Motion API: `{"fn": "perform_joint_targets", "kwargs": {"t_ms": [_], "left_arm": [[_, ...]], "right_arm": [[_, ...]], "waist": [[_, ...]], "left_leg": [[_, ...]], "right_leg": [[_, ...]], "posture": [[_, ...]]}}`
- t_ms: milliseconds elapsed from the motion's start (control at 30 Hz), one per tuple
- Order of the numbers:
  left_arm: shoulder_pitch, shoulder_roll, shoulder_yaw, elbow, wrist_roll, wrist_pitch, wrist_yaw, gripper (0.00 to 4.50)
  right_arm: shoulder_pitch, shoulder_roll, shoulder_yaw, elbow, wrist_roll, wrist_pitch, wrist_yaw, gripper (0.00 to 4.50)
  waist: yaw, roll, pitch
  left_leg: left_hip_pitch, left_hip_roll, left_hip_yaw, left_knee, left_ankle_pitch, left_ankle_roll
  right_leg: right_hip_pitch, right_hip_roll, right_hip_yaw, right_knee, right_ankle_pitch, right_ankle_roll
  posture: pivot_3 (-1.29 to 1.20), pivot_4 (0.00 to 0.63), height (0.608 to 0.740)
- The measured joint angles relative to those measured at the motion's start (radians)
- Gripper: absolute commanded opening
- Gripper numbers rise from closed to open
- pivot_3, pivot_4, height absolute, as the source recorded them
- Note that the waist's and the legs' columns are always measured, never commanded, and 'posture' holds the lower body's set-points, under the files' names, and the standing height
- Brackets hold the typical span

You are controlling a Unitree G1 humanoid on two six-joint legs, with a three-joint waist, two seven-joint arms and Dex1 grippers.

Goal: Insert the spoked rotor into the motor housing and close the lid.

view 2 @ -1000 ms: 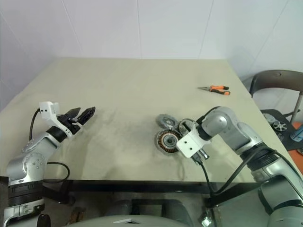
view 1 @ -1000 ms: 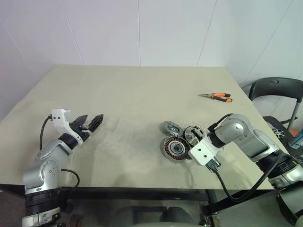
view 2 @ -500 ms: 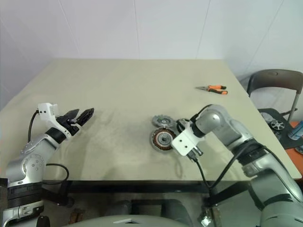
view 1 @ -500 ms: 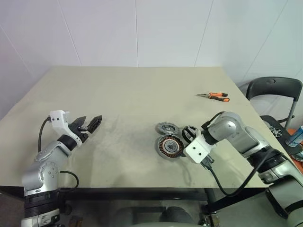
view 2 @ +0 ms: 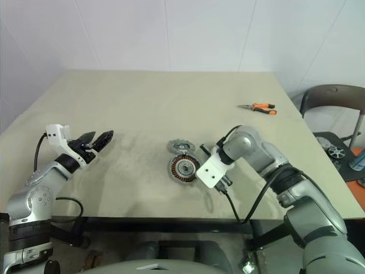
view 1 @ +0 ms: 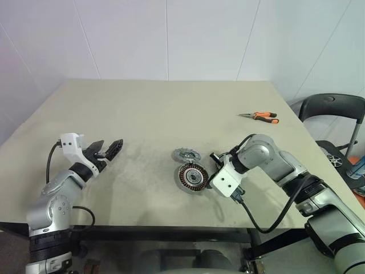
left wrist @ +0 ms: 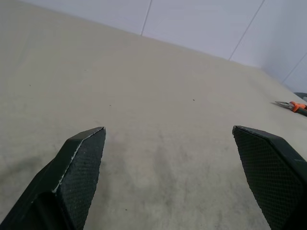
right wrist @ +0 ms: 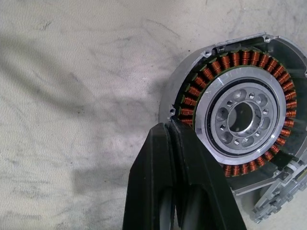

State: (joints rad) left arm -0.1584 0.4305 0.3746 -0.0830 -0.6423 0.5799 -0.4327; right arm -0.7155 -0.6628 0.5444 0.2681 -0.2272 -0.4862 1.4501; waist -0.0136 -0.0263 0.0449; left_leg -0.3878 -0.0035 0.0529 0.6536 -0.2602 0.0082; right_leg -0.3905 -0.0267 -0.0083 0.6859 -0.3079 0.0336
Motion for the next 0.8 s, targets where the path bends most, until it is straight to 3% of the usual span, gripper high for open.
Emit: {"fn": "perform_joint_targets", "kwargs": {"t_ms": [333, 467, 800], "left_arm": [[-0.006, 0.001, -0.002, 0.000, 0.000, 0.000, -0.001, 4.50], [-0.014, 0.001, -0.006, 0.002, 0.001, 0.000, -0.002, 4.50], [-0.015, 0.002, -0.006, 0.004, 0.002, 0.000, -0.007, 4.50]], "right_arm": [[0.001, -0.003, -0.001, -0.019, 0.031, 0.087, 0.004, 0.05], [0.001, -0.003, -0.007, -0.020, 0.033, 0.066, -0.026, 0.94], [-0.003, -0.005, -0.011, -0.020, 0.028, 0.076, -0.042, 0.94]], "waist": [[0.001, 0.000, 0.000], [0.000, 0.000, 0.000], [0.000, 0.000, 0.000]], "left_leg": [[-0.001, 0.000, 0.000, 0.000, 0.000, 0.000], [-0.001, 0.000, 0.000, 0.000, 0.000, 0.000], [-0.001, 0.000, 0.000, 0.000, 0.000, 0.000]], "right_leg": [[-0.001, 0.000, 0.000, 0.000, 0.000, 0.000], [-0.001, 0.000, 0.000, 0.000, 0.000, 0.000], [-0.001, 0.000, 0.000, 0.000, 0.000, 0.000]], "posture": [[0.00, 0.000, 0.740], [0.00, 0.000, 0.740], [0.00, 0.000, 0.740]]}}
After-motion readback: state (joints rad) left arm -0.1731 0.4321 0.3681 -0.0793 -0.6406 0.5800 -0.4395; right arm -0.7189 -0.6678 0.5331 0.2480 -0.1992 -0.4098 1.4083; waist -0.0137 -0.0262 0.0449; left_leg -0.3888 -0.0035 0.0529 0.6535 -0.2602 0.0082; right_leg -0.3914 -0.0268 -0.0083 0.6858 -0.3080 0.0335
